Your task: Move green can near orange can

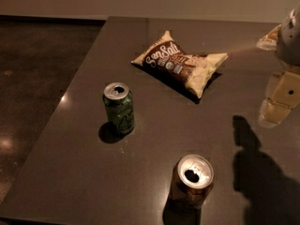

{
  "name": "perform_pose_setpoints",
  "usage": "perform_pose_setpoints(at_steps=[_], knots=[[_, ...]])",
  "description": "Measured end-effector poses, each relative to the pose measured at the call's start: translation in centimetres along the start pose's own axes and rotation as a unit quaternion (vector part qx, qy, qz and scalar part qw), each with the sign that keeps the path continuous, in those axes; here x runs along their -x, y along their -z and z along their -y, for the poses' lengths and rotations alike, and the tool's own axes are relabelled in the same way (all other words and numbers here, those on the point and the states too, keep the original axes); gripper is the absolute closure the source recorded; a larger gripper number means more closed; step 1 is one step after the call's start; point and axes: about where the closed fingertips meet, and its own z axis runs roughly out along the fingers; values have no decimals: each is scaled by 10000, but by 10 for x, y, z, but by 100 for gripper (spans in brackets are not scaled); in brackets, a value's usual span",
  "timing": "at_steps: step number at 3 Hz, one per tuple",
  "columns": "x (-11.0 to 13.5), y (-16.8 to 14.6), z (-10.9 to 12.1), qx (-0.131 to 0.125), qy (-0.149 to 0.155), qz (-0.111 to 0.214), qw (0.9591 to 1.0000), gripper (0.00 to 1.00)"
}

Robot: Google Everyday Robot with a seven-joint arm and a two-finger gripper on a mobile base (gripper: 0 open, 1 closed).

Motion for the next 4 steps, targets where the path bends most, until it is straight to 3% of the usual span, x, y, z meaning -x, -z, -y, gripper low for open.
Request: perform_pose_setpoints(at_steps=[1, 2, 3, 4], knots=[[0, 0, 0, -1, 0, 0, 10000, 0], [23, -7, -3, 115, 181, 299, 9993, 0], [73, -25, -12, 358, 540, 920, 9936, 0], [130, -42, -18, 507, 853, 1479, 9840, 0]])
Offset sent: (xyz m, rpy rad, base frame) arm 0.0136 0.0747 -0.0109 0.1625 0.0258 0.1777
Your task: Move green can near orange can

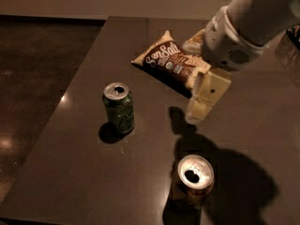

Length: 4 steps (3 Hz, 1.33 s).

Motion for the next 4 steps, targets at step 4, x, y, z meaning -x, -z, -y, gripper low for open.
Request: perform_pose_setpoints(at_steps=[4], knots=[[124, -112, -29, 1003, 538, 929, 9891, 0]])
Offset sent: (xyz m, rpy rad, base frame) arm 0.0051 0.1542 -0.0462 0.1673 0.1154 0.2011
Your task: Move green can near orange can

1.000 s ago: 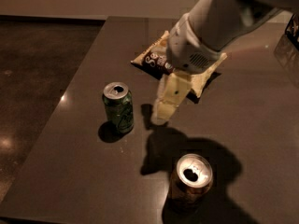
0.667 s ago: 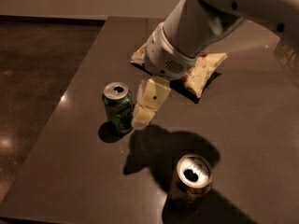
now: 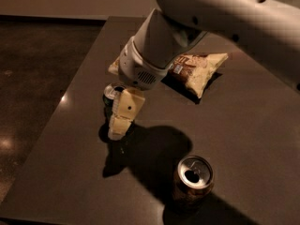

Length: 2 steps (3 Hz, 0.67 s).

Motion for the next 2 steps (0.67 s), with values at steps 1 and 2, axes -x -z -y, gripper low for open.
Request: perform_pose_setpoints(at_steps=[1, 2], knots=[[3, -9, 5, 68, -50, -2, 10000, 17], [-2, -5, 10, 74, -182, 43, 9998, 40]])
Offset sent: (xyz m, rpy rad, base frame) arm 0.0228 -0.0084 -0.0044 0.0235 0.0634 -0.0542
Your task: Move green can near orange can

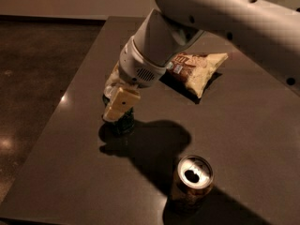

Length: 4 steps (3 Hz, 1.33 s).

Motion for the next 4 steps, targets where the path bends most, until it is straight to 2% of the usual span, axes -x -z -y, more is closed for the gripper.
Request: perform_pose_setpoints(at_steps=[1, 2, 3, 4], knots=[[-14, 25, 4, -81, -124, 180, 9997, 70], [-31, 54, 3, -188, -133, 316, 9992, 93], [-59, 85, -3, -294, -168, 454, 9984, 100], [-89, 110, -7, -361, -208, 584, 9974, 100]])
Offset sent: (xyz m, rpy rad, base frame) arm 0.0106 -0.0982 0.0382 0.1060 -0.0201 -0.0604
